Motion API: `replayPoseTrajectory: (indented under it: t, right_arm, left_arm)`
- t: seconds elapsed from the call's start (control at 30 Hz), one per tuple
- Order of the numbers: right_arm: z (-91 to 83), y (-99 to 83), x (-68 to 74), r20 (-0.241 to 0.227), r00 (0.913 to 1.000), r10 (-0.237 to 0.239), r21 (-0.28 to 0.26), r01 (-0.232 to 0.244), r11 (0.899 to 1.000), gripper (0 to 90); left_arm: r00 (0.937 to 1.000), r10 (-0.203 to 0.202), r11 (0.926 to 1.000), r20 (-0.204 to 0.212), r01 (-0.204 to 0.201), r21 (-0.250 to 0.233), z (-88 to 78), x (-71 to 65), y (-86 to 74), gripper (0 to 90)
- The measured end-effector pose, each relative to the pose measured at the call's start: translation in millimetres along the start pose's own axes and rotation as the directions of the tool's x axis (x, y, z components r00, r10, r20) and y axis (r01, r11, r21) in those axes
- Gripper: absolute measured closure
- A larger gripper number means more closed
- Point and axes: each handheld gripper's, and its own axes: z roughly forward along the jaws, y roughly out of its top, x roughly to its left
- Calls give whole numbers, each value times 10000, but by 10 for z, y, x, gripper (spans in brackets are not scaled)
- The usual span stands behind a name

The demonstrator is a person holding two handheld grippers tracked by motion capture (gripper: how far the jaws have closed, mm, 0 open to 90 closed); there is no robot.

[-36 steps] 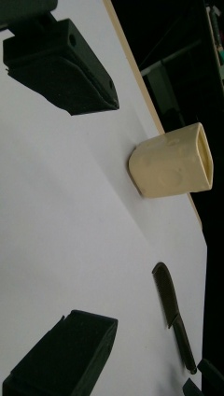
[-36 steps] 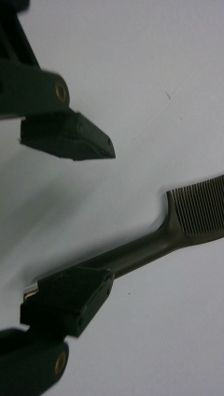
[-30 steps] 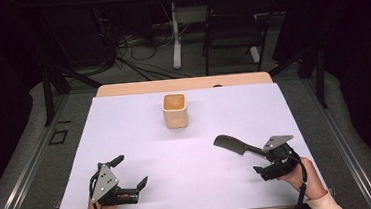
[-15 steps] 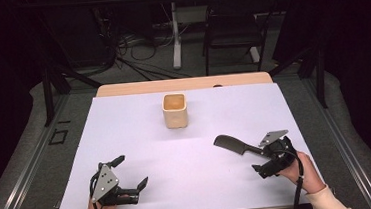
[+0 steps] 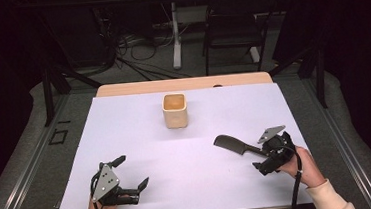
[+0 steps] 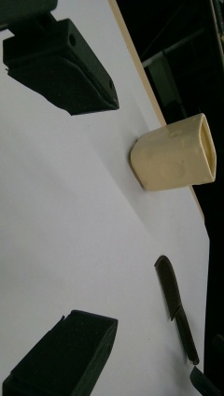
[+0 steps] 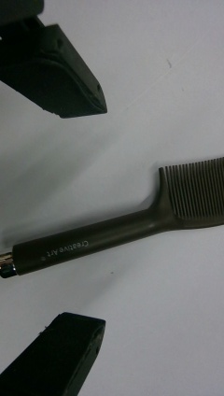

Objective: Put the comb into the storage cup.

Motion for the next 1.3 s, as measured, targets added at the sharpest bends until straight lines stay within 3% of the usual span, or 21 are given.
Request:
replayPoseTrajectory:
  t: [0.4,0.83,1.13,1.3]
  right_arm:
    - [7,183,-109,-151,9996,-254,-26,254,9997,0]
    - [119,406,-194,-576,9941,-918,225,932,9954,0]
    - [212,497,-169,-700,9903,-1201,685,1249,9898,0]
    - [243,549,-134,-773,9856,-1505,1141,1587,9807,3]
  left_arm:
    - [10000,6,10000,22,-6,-11,-3,-1,1,0]
    - [10000,-49,10000,18,49,2,2,7,-3,0]
    - [9999,-98,10000,60,97,9,9,8,-5,0]
    - [9999,-97,9999,58,97,50,13,8,-7,0]
